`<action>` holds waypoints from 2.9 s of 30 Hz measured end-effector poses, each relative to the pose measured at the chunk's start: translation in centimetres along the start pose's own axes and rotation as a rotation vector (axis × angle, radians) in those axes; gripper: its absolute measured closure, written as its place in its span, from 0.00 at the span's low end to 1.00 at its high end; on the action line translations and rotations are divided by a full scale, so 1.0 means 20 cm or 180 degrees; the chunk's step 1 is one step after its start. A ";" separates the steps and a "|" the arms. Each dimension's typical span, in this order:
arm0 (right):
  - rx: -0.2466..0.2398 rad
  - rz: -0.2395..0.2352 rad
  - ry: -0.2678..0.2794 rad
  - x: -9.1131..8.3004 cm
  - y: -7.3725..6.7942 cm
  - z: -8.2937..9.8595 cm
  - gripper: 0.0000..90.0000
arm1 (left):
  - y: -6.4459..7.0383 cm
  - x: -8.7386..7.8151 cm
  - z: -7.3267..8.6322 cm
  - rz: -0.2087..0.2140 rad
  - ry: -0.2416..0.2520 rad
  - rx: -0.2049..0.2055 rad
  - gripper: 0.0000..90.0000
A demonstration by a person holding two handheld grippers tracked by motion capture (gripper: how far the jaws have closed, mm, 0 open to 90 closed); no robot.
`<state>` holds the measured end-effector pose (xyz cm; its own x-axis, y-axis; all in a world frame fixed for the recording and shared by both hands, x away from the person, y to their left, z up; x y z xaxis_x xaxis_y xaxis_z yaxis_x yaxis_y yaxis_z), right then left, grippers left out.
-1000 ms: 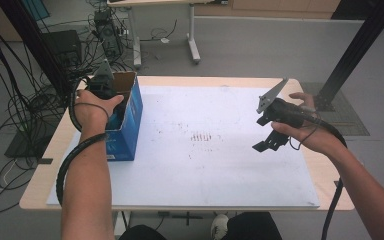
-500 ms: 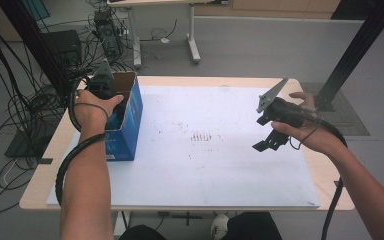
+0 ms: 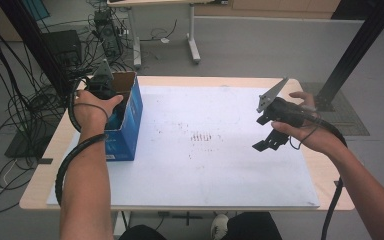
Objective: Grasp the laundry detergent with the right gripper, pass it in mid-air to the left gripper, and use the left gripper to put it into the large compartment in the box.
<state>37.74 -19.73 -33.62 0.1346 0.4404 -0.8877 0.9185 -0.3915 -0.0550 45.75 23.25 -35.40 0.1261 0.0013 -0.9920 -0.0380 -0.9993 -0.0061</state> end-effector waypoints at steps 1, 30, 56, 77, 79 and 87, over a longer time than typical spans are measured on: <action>0.0003 0.0000 -0.0003 0.00 0.00 0.00 0.08 | 0.00 0.00 0.00 -0.0002 0.0002 0.0000 0.40; 0.0004 0.0023 0.0014 -0.02 0.01 0.01 0.08 | 0.00 0.00 0.00 -0.0016 -0.0016 -0.0002 0.40; -0.0012 0.0019 0.0018 -0.01 0.00 0.00 0.08 | 0.00 0.01 0.01 -0.0006 -0.0013 0.0005 0.40; -0.0047 0.0013 0.0023 -0.01 -0.01 -0.02 0.08 | 0.00 -0.02 0.01 0.0005 0.0041 0.0007 0.37; -0.0048 0.0014 0.0025 -0.01 -0.02 -0.02 0.08 | 0.00 -0.03 0.01 0.0007 0.0058 0.0003 0.36; -0.0025 0.0044 0.0050 -0.03 -0.02 -0.01 0.08 | 0.00 -0.12 0.02 -0.0024 0.0138 0.0005 0.31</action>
<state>37.48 -19.66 -32.91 0.1530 0.4476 -0.8810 0.9195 -0.3912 -0.0391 45.13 23.27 -33.00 0.1692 0.0072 -0.9856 -0.0384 -0.9992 -0.0139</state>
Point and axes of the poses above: each handheld gripper's, and its own axes: x roughly forward along the jaws, z roughly out of its underside, y roughly to its right, the point moved 8 cm from there along x, roughly forward along the jaws, and after that the axes turned 6 degrees about x, right-handed, at the moved point
